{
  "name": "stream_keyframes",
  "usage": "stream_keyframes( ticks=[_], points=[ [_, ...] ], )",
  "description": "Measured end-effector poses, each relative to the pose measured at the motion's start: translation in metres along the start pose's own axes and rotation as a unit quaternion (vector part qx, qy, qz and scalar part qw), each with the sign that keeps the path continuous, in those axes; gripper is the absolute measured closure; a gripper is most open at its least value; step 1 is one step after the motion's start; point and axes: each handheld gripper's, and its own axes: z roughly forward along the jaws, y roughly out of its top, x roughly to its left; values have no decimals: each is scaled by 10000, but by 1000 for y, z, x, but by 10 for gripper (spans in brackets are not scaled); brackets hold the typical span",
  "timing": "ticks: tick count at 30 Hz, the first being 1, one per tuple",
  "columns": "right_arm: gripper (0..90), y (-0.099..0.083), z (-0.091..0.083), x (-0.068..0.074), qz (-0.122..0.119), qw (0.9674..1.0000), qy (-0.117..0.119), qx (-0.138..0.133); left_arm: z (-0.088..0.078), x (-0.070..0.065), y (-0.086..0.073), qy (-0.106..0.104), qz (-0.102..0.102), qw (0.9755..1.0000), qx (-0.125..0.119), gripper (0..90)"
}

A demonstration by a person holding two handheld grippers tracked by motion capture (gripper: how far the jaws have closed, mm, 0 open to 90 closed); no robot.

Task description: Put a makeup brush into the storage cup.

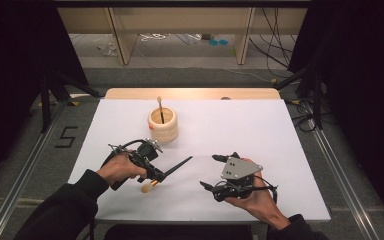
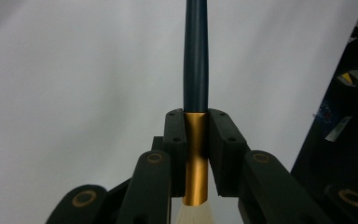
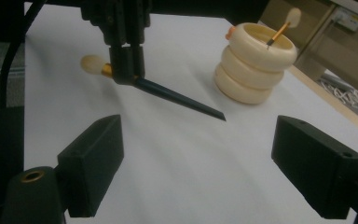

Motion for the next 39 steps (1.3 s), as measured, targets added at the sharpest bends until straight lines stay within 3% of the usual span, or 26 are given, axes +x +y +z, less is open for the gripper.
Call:
stream_keyframes(
  ticks=[5, 12, 14, 15, 17, 23, 24, 27, 28, 29, 32, 33, 36, 37, 39],
  points=[
    [180, 5, 5, 7, -499, 9987, 56, 112, 1, -6, 4, -77, 54, 10000, -10, 780],
    [186, 8, 7, 10, -711, 9974, 92, 96, 0, -14, 7, -171, 93, 9998, -8, 779],
    [189, 9, 8, 11, -776, 9968, 109, 137, -1, -14, 8, -188, 200, 9996, 73, 779],
    [191, 9, 8, 11, -804, 9966, 90, 125, 0, -16, 8, -212, 62, 9997, -64, 779],
    [194, 10, 9, 13, -864, 9961, 100, 124, -2, -16, 9, -200, 202, 9996, 58, 780],
    [212, 12, 12, 17, -1124, 9934, 142, 187, -1, -20, 10, -296, 181, 9994, 44, 779],
    [217, 13, 13, 18, -1191, 9926, 159, 197, 1, -23, 11, -326, 25, 9994, -59, 779],
    [230, 14, 16, 22, -1381, 9899, 192, 240, 1, -23, 12, -378, 174, 9991, 42, 779],
    [233, 14, 17, 23, -1440, 9891, 198, 255, 2, -26, 12, -388, 67, 9992, -39, 779],
    [233, 15, 19, 24, -1495, 9882, 206, 275, 1, -25, 13, -385, 250, 9989, 128, 779],
    [244, 15, 23, 27, -1733, 9838, 271, 365, 3, -28, 13, -436, 185, 9989, 51, 779],
    [250, 16, 24, 27, -1817, 9821, 301, 389, 2, -28, 14, -434, 308, 9985, 155, 779],
    [258, 16, 29, 30, -1925, 9796, 390, 431, 2, -30, 15, -451, 326, 9983, 158, 779],
    [265, 17, 30, 31, -1971, 9785, 406, 459, 4, -33, 14, -453, 202, 9988, 40, 779],
    [271, 17, 34, 30, -2237, 9724, 472, 461, 3, -34, 15, -480, 300, 9983, 144, 779]
  ],
)
